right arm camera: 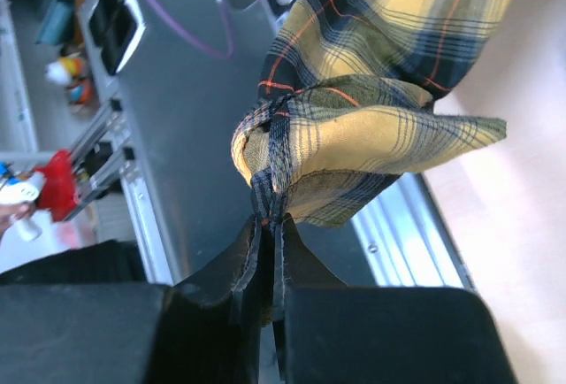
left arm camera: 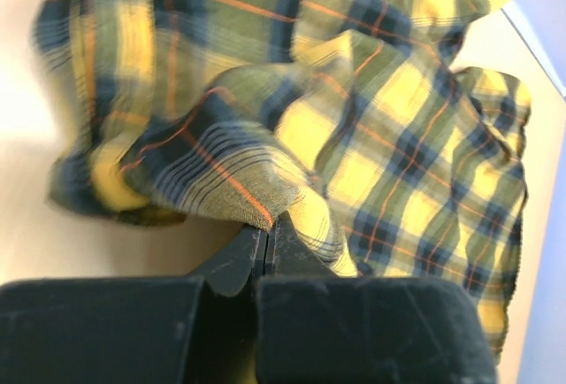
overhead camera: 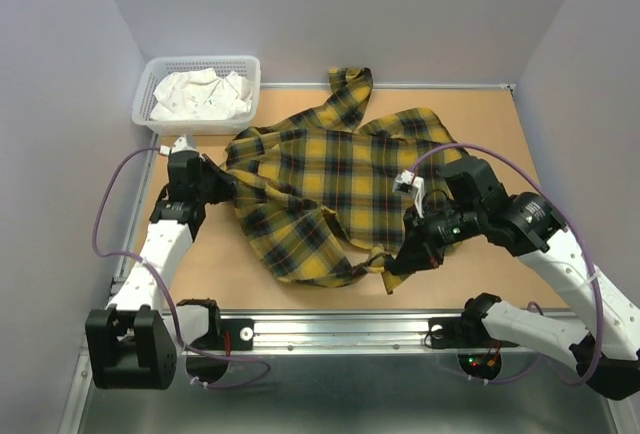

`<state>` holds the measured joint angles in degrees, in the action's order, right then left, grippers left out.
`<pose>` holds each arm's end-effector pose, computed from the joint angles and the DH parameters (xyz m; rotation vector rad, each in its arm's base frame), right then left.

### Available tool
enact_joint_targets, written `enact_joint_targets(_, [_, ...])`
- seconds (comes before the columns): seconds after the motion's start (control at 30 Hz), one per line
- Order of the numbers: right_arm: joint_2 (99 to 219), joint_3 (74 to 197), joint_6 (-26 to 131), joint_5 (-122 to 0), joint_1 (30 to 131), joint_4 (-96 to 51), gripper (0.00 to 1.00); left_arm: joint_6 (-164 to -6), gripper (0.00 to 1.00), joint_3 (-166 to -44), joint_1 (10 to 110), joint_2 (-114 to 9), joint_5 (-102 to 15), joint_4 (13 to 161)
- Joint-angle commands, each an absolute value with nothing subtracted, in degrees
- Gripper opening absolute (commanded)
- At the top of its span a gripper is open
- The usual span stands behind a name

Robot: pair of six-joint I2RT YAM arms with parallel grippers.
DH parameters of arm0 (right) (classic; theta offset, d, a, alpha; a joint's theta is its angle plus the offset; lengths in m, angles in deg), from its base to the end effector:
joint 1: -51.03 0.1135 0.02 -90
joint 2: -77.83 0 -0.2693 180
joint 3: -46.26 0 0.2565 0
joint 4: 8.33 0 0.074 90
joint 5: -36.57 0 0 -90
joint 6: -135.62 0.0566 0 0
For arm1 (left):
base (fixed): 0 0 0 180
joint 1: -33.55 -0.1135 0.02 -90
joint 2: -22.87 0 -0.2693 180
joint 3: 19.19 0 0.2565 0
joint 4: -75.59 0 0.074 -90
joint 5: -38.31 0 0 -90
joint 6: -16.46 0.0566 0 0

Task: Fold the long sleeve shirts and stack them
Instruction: Flatten the shirt out

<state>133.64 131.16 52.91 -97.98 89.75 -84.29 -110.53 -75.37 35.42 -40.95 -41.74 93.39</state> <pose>0.1086 0.1379 0.3775 -1.0403 2.2401 1.2959 0.2721 -0.0187 0.2653 -0.5128 1.9955 -0.6012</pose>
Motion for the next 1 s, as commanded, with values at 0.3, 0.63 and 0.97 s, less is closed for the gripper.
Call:
enact_joint_targets(0.3, [130.6,118.5,56.2,-88.5,90.1,-89.5,0.64,-116.8,0.11,-64.4,35.6,-15.0,-49.9,110.3])
enact_joint_targets(0.63, [145.3,131.2,67.2,-40.4,88.6,-82.3,0.82,-108.7,0.73,-79.4,35.6,-16.0,-57.4,120.1])
enact_joint_targets(0.97, [150.3,121.2,70.3,-38.5,61.2,-70.1,0.82,-102.2,0.86,-80.4,36.6,-29.2,-43.2,110.9])
